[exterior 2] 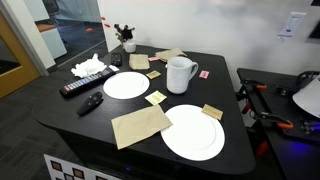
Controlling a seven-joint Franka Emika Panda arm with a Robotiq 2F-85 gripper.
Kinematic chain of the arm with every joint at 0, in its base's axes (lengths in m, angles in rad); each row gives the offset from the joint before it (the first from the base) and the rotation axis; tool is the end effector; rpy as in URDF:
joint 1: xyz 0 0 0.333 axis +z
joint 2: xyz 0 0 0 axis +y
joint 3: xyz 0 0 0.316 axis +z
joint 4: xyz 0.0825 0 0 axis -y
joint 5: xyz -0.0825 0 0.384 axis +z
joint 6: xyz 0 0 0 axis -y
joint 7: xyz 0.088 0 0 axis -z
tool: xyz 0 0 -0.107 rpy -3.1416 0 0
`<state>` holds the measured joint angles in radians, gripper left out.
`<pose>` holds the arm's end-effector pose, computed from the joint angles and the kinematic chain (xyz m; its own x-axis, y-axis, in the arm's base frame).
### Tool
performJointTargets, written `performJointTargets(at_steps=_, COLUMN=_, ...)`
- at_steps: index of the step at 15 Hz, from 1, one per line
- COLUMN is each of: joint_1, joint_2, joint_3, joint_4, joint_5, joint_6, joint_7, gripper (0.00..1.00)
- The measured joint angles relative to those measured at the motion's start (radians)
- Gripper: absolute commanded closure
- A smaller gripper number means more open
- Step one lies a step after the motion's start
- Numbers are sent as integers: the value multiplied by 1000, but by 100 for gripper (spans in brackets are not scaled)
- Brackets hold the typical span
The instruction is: Move the cup to the right
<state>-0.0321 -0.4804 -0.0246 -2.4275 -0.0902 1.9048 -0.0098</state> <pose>0.3971 -0.0296 0.4765 0.9989 -0.0141 -0.0440 -0.0109 -0.9973 0.0720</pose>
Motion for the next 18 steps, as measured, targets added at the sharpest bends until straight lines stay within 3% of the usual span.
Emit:
performJointTargets(at_steps=8, joint_1=9, joint_2=189, joint_3=-2, joint_4=-18, joint_5=13, joint_6=331, joint_7=-45, gripper=0)
performJointTargets(at_steps=18, joint_1=13, joint_2=400, joint_3=5, joint_4=-28, joint_5=13, joint_6=562, joint_7=-45, gripper=0)
